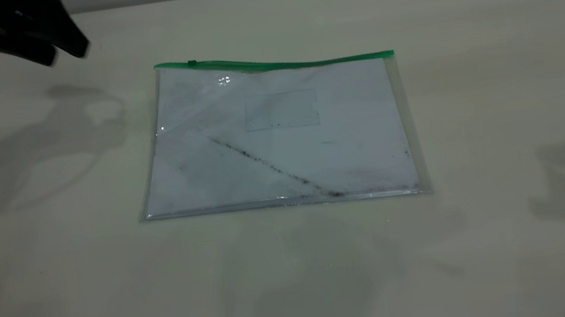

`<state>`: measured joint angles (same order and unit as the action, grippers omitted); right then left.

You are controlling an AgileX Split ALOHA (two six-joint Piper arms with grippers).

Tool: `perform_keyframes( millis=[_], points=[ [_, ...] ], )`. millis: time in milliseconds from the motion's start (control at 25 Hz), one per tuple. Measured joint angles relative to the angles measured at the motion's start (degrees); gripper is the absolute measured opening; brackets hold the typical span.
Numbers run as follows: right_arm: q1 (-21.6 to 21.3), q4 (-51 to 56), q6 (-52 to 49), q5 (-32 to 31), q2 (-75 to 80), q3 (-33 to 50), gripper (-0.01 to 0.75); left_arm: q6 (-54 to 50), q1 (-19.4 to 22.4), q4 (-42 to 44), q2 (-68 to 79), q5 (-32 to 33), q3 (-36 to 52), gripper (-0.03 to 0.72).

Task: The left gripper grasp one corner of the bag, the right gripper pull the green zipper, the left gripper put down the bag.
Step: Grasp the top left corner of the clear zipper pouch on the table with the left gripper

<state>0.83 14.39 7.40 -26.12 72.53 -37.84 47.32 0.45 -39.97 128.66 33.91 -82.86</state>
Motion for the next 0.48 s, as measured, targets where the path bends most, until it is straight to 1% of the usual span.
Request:
perform_keyframes(
  millis=[120,240,480],
  points=[
    [0.00,0.00,0.17,0.12,-0.01,0.00,0.558,6.75,-0.24,-5.10,4.09,-0.25,-2.15,0.577],
    [0.00,0.00,0.17,-0.01,-0.01,-0.07,0.558,11.32,-0.36,-10.30,7.74,-0.30,-4.48,0.577],
    [0.00,0.00,0.17,-0.24,-0.01,-0.07,0.558,16.99,-0.59,-15.55,13.29,-0.43,-8.20,0.577]
  ],
)
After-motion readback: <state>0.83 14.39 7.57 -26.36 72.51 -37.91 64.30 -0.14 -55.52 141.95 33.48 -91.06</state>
